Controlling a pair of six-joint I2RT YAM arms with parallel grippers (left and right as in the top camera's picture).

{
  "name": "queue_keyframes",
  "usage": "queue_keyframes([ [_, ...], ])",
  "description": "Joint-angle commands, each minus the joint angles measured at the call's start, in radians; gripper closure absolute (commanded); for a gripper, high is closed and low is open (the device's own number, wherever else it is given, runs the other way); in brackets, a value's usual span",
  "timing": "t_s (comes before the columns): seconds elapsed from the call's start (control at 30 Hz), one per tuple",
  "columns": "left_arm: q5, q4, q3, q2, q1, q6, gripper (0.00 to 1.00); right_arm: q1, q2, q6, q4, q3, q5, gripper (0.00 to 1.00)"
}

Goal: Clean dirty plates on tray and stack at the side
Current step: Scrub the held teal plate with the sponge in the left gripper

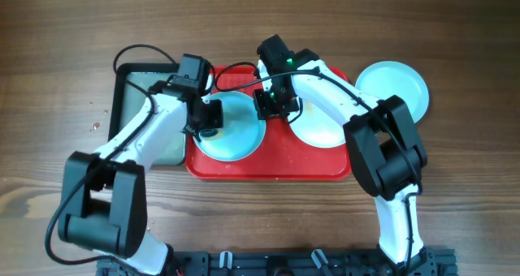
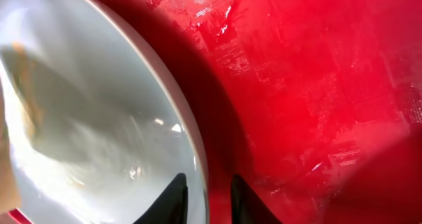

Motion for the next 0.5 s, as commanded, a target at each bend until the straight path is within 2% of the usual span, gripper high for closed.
queue_keyframes([
  [0.0,-0.045,0.028,0.010,0.014,-0.009,-0.012,0.96,0.006,-0.013,-0.002,0.002,-0.005,0.014,0.77],
  [0.07,-0.062,0.053,0.010,0.018,-0.009,-0.013,0.96,0.010,-0.013,-0.001,-0.001,-0.005,0.014,0.92],
  [0.1,-0.071,0.058,0.010,0.019,-0.011,-0.013,0.96,0.013,-0.013,0.000,-0.006,-0.005,0.013,0.96],
  [0.47,-0.074,0.097,0.010,0.079,-0.011,0.018,0.96,0.029,-0.013,-0.002,-0.008,-0.005,0.014,0.96],
])
